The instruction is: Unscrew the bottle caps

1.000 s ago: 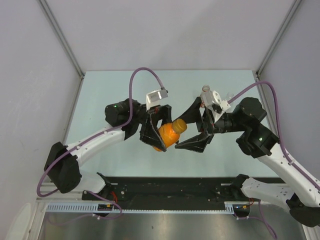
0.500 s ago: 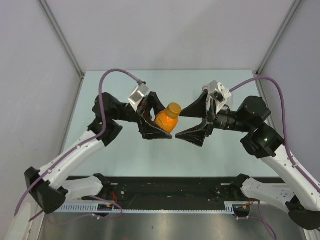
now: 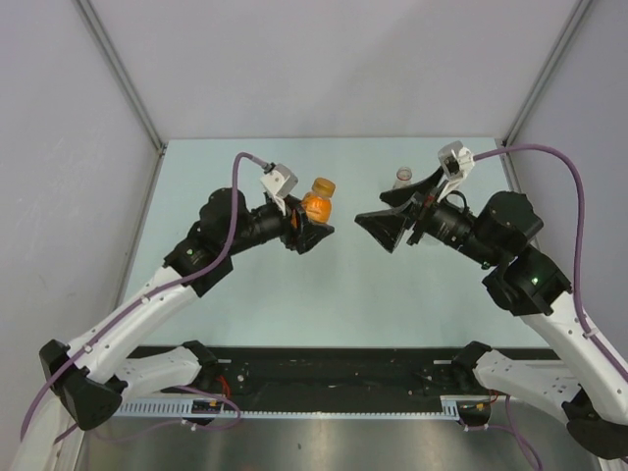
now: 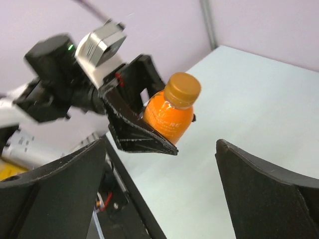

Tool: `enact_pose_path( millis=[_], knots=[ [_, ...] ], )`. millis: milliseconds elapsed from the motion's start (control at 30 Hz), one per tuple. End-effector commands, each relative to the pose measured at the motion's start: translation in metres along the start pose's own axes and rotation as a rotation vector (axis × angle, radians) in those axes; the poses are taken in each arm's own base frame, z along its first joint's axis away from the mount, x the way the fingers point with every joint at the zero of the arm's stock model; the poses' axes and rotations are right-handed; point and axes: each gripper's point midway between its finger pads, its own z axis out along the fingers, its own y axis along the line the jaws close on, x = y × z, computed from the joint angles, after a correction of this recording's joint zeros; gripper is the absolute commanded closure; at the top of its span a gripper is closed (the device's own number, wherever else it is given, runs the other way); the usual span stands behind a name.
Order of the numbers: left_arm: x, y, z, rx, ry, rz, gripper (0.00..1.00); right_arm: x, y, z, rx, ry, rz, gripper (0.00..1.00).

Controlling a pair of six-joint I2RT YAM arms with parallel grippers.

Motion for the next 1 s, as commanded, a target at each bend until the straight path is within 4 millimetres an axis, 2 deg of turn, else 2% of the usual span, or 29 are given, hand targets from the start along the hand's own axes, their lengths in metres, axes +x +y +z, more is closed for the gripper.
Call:
enact_pose_path(
  millis=[0,33,67,100,167,200,267,333,533,967],
  knots=[
    [-0.003,0.039,-0.007,-0.267,-0.048,0.054,1.0,-0.035,-0.022,0.005,0.173,-0.147,0.154,0.06],
    [-0.003,0.04,-0.008,-0.289,-0.06,0.071,1.0,-0.032,-0.024,0.009,0.186,-0.143,0.166,0.06],
    [-0.004,0.05,-0.011,-0.359,-0.079,0.089,1.0,-0.033,-0.03,0.011,0.221,-0.156,0.176,0.06],
    [-0.005,0.044,-0.012,-0.363,-0.089,0.119,1.0,-0.029,-0.025,0.014,0.215,-0.146,0.199,0.06],
    [-0.009,0.047,-0.014,-0.411,-0.112,0.151,1.0,-0.024,-0.036,0.021,0.278,-0.153,0.219,0.07],
    [-0.006,0.049,-0.017,-0.45,-0.111,0.18,1.0,-0.022,-0.035,0.025,0.279,-0.15,0.232,0.07],
    [-0.014,0.049,-0.019,-0.481,-0.152,0.213,1.0,-0.016,-0.032,0.033,0.28,-0.142,0.262,0.08],
    [-0.009,0.05,-0.022,-0.515,-0.15,0.251,1.0,-0.015,-0.028,0.038,0.268,-0.144,0.283,0.08],
    [-0.01,0.038,-0.028,-0.497,-0.218,0.356,1.0,-0.006,-0.028,0.051,0.274,-0.127,0.311,0.1],
    [-0.005,0.018,-0.016,-0.399,-0.227,0.425,1.0,0.005,-0.009,0.073,0.227,-0.107,0.308,0.1]
  ],
)
